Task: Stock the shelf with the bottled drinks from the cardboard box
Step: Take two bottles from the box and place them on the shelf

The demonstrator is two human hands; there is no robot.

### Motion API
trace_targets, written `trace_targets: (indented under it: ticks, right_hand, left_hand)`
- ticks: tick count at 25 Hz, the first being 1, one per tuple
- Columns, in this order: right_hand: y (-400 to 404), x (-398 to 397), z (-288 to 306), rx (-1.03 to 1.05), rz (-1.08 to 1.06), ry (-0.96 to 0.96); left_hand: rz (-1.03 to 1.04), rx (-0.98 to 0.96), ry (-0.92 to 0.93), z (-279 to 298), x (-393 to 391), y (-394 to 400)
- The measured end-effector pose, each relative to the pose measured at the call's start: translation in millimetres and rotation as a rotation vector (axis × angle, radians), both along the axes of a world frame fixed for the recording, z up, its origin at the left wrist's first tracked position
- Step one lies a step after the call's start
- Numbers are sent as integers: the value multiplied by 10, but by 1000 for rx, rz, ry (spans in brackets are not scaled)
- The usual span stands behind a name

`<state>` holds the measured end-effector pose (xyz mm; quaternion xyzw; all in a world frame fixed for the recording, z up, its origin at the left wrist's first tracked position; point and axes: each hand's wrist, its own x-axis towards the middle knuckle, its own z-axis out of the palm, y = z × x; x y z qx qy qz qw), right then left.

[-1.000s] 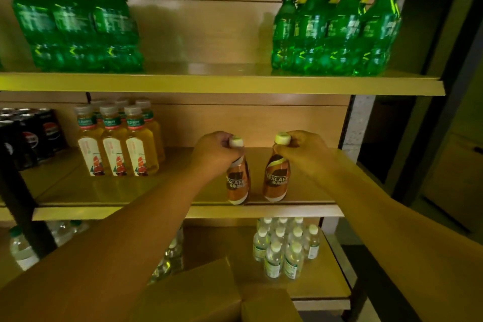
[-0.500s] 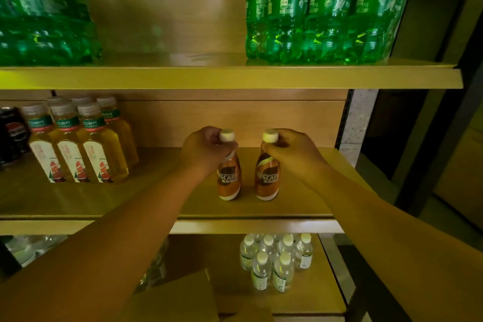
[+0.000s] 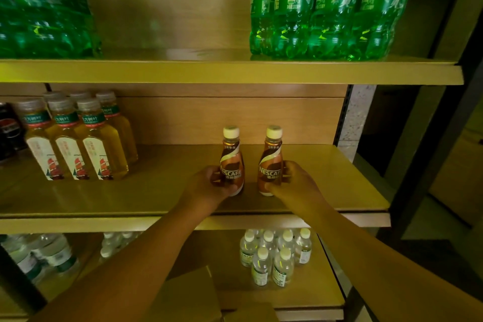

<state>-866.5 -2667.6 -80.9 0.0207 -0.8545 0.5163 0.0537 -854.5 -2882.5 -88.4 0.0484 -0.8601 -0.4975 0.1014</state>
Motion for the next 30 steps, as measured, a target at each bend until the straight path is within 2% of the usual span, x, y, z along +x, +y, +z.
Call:
trace_targets:
  ticks: [6,14,30]
  right_hand:
    - [-70,-150,-34,53,5,47]
    - [-142,-627,-56,15,56,71]
    - [-207,-1710,-72,44,36,75]
  left_hand:
    - [1,-43,65,-3,-112,99]
    - [-9,74,72,4,-534,195]
    - [86,-55,98,21,-1595,226]
